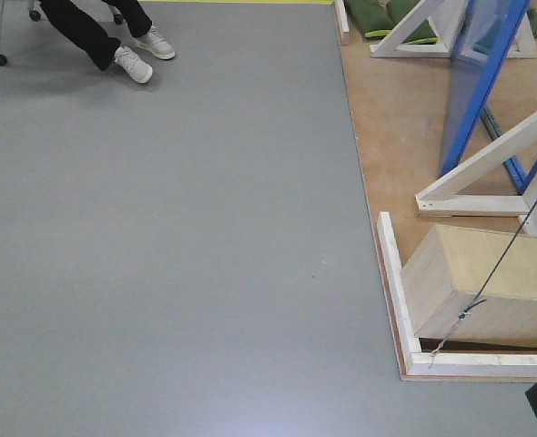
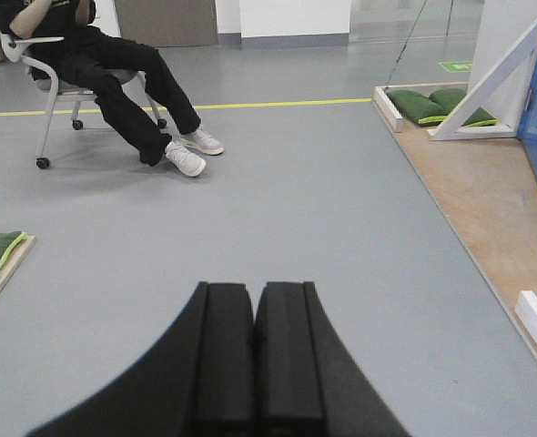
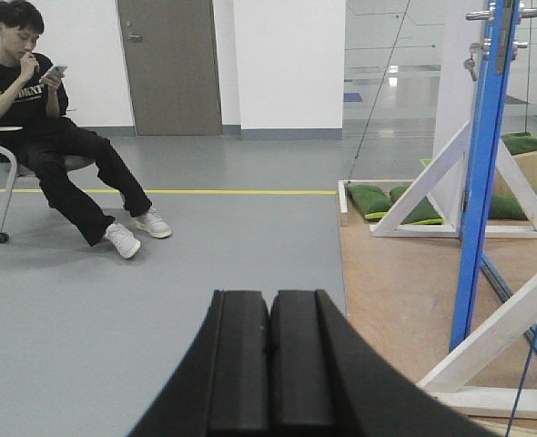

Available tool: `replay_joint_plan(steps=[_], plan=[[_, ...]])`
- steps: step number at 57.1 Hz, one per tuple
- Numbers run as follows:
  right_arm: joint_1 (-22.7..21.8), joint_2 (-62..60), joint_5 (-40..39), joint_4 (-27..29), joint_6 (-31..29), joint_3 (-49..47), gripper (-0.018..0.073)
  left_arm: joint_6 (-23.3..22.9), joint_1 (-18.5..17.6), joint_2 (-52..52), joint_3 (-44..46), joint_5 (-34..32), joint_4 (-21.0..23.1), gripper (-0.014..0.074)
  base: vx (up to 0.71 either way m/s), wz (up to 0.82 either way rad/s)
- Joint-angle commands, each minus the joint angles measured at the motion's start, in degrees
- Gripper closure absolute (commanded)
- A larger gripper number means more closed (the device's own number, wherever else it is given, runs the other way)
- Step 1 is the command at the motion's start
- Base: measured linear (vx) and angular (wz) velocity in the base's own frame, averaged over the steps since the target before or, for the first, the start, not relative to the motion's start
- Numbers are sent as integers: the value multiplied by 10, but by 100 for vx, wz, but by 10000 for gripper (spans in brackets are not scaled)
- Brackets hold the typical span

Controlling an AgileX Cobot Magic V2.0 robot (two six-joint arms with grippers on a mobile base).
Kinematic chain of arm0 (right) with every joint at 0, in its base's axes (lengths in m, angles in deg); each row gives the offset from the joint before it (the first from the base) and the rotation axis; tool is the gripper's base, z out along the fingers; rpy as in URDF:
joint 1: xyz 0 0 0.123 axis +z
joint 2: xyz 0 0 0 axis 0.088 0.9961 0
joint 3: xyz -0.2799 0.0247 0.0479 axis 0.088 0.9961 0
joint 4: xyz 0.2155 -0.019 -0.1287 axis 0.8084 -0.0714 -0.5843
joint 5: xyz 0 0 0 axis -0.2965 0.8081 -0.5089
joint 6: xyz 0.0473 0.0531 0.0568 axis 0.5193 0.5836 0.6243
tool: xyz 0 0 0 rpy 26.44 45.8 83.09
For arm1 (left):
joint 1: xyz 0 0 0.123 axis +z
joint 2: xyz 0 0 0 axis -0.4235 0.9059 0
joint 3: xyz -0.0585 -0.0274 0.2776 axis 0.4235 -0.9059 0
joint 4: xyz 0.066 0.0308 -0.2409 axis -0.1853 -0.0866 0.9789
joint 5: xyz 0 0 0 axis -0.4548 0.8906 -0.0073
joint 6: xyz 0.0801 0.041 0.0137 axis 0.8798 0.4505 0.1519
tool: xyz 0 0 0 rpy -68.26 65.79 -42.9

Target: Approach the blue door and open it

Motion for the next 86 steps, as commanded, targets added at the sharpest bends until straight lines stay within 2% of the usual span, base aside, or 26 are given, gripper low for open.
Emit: replay_joint_plan(steps=[1, 55, 86], plan=[[2, -6, -48, -5, -1, 1, 547, -4, -4, -7, 15, -49, 2, 524, 0, 0], [2, -6, -48, -5, -1, 1, 547, -4, -4, -7, 15, -49, 2, 524, 1, 0], [2, -6, -48, -4, -1, 1, 547, -4, -4, -7, 15, -49, 2, 524, 17, -2]])
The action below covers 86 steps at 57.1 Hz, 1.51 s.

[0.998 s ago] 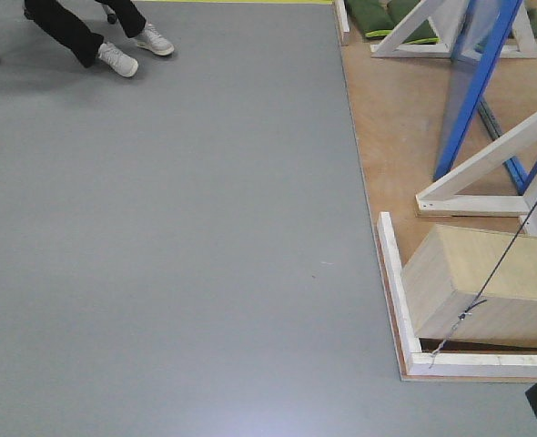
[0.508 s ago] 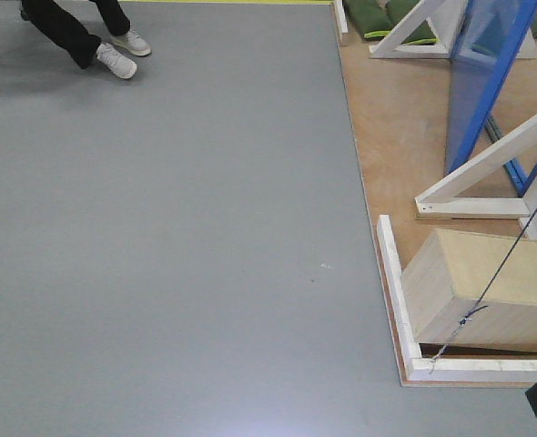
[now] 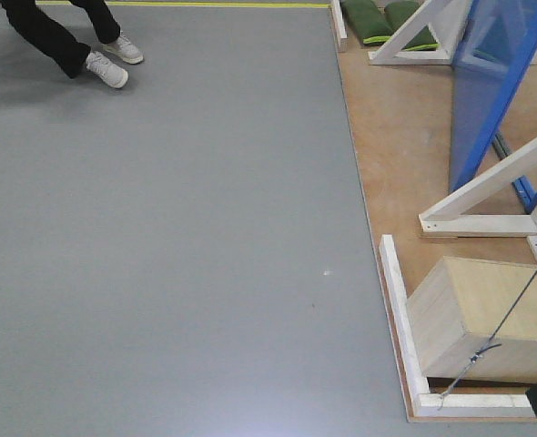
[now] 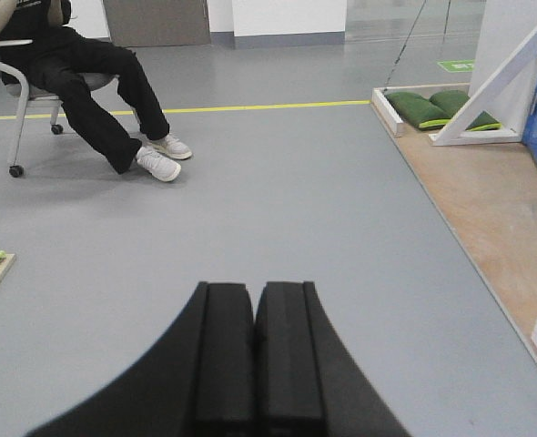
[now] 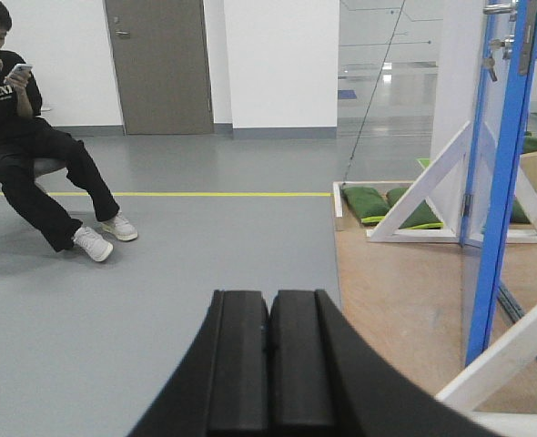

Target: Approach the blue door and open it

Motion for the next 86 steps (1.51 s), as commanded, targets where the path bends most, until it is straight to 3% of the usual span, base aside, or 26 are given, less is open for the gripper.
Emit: replay_joint_plan(steps=[1, 86], plan=[[2, -6, -48, -4, -1, 1, 547, -4, -4, -7, 15, -49, 2, 524, 23, 3], [2, -6, -48, -4, -1, 1, 547, -4, -4, -7, 15, -49, 2, 524, 33, 1]])
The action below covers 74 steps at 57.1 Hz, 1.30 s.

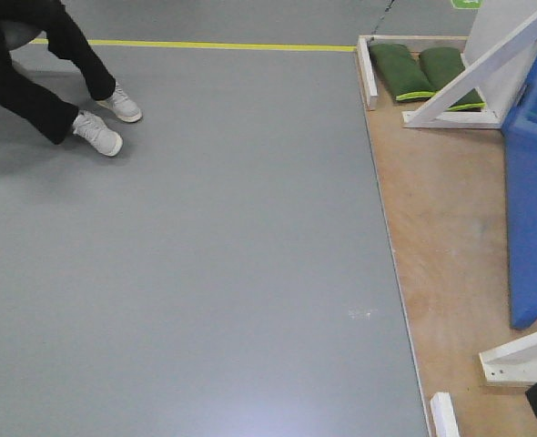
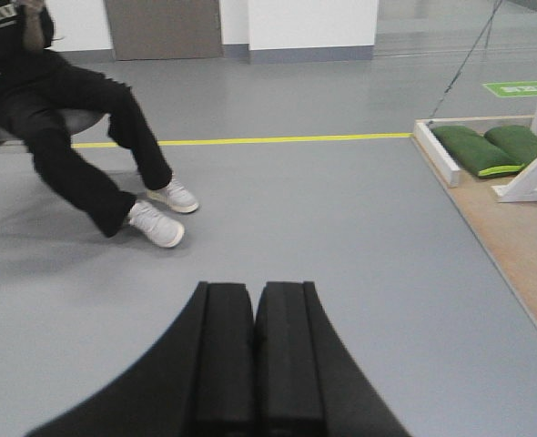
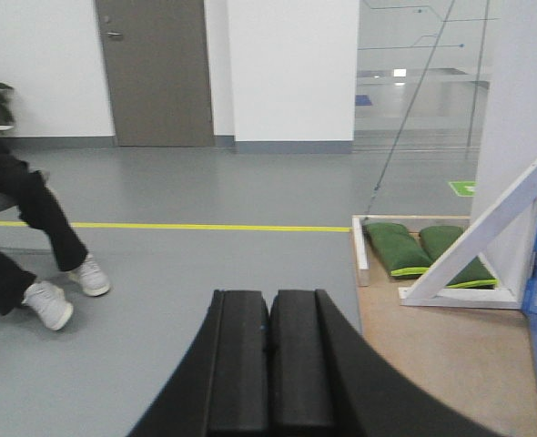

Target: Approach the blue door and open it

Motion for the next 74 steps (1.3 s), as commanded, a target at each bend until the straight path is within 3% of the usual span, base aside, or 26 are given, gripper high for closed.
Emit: replay_joint_plan(steps=[1, 26, 74], plan=[[2, -6, -48, -4, -1, 1, 547, -4, -4, -7, 15, -49, 2, 524, 41, -26], [2, -6, -48, -4, -1, 1, 547, -4, -4, -7, 15, -49, 2, 524, 40, -19], [2, -6, -48, -4, -1, 1, 547, -4, -4, -7, 15, -49, 2, 524, 36, 7]])
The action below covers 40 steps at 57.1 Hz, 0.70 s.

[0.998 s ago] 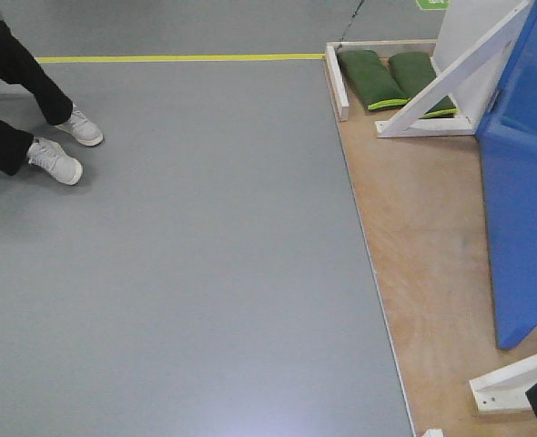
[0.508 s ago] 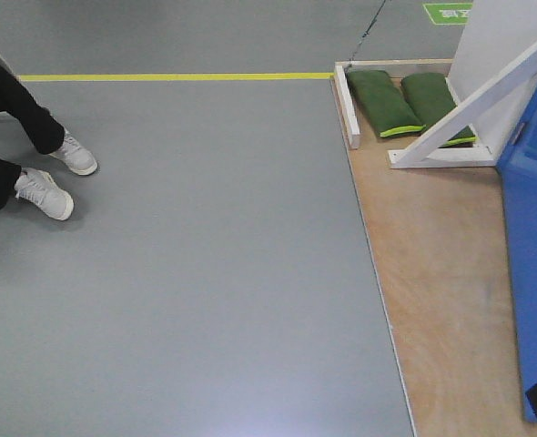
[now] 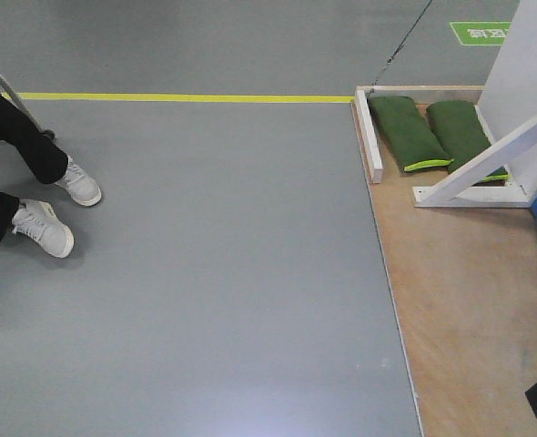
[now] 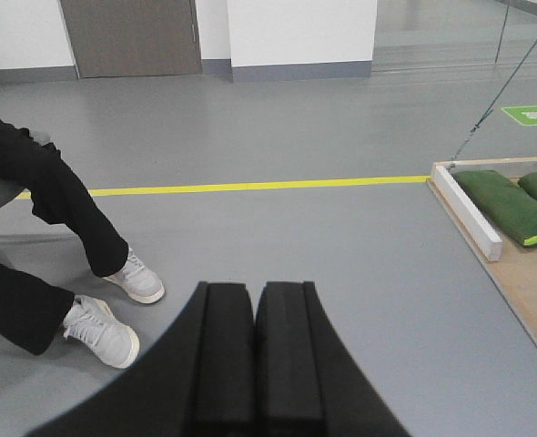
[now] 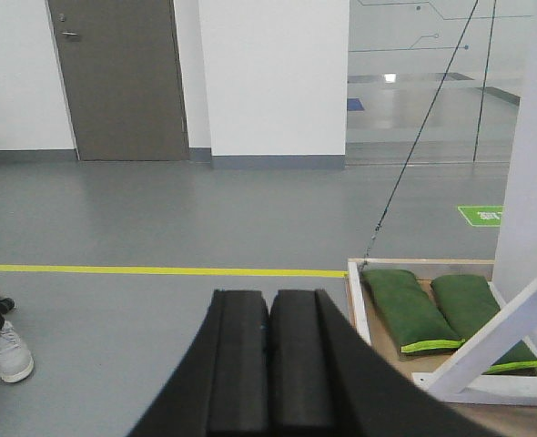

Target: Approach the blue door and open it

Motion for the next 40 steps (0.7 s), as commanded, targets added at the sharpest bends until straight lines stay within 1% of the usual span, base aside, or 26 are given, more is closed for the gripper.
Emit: replay_joint_plan(steps=[1, 18, 40], plan=[[2, -6, -48, -4, -1, 1, 547, -4, -4, -7, 15, -49, 2, 524, 30, 4], [2, -6, -48, -4, -1, 1, 547, -4, -4, -7, 15, -49, 2, 524, 21, 0], [2, -6, -48, -5, -1, 1, 547, -4, -4, -7, 15, -49, 2, 524, 6, 2]])
